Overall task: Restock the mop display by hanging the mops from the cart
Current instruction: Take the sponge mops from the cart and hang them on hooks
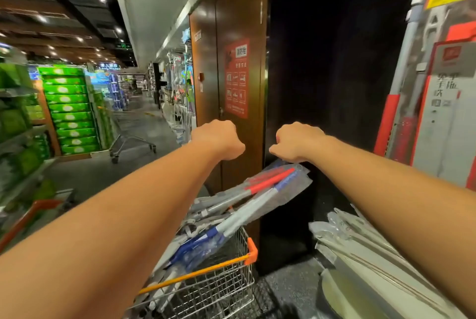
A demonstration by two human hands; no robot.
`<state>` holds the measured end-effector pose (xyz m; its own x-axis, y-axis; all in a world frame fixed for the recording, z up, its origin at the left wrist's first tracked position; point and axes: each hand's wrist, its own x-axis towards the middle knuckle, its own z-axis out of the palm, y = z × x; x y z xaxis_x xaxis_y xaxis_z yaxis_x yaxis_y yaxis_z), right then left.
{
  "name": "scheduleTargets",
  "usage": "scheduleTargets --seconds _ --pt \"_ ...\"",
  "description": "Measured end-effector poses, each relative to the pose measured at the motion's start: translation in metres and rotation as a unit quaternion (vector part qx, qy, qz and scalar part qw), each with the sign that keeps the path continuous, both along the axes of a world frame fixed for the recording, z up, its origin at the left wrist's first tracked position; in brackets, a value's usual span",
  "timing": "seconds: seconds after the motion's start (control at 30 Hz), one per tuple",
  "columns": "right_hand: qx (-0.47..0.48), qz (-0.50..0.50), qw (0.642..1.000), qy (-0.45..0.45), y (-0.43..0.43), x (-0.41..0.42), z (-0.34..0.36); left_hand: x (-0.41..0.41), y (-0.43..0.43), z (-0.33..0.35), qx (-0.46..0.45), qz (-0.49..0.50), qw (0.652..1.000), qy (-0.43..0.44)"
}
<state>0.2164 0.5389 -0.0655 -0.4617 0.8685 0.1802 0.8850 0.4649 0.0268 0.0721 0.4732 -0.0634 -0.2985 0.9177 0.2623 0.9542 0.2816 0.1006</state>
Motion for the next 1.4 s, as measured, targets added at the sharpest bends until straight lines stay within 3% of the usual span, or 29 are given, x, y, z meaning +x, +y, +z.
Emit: scheduleTargets --seconds 0.67,1.4 --pt "-0.059 0.230 0.970 -0.048 0.045 -0.080 -0.092 -0.037 -0.015 -0.098 -0.046 0.256 0.965 -0.028" --pt "-0.113 0.263 0.955 -0.071 0.072 -0.293 -0.181 -0.226 0.003 -0.219 -0.060 0.296 0.953 -0.022"
